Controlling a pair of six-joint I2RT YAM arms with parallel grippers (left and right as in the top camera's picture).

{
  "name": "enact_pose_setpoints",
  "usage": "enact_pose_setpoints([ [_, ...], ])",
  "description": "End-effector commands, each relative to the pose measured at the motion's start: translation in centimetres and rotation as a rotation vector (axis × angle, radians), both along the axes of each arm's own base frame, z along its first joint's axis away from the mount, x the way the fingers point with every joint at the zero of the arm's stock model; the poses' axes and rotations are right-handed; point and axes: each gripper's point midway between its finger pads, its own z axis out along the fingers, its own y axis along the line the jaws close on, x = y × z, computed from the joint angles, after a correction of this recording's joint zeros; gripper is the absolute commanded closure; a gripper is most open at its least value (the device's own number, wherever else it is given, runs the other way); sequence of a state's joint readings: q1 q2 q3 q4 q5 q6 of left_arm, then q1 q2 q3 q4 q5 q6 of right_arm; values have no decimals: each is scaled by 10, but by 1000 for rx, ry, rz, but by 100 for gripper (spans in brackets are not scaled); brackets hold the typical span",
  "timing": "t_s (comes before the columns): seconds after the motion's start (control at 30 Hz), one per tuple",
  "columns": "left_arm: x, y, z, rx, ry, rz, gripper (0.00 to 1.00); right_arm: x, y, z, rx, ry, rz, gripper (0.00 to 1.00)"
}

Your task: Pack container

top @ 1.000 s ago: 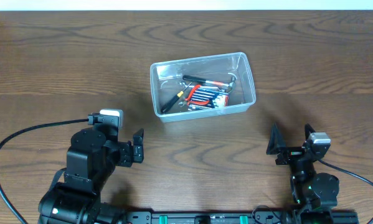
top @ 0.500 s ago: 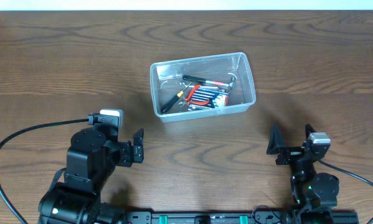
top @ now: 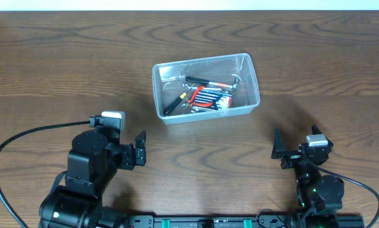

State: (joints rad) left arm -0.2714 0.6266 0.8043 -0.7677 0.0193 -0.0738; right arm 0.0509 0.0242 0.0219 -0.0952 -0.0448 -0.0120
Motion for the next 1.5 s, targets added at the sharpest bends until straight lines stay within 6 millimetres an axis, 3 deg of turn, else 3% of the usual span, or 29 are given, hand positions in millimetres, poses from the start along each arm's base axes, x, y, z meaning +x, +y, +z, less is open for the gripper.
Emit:
enact_pose_setpoints([
  [0.0,0,1,-1,12,0,0,2,0,0,-3,-24,6,0,1],
  [0.67,0,1,-1,17,0,-3,2,0,0,-3,-24,6,0,1],
  [0.8,-16,2,-20,48,96,-31,2,0,0,-3,-24,6,0,1],
  [0.93,-16,0,-21,34,106,-38,1,0,0,-3,-24,6,0,1],
  [1.33,13,28,-52,2,-178,99,2,0,0,-3,-24,6,0,1],
  [1.47,16,34,-56,144,-334,32,2,0,0,-3,-24,6,0,1],
])
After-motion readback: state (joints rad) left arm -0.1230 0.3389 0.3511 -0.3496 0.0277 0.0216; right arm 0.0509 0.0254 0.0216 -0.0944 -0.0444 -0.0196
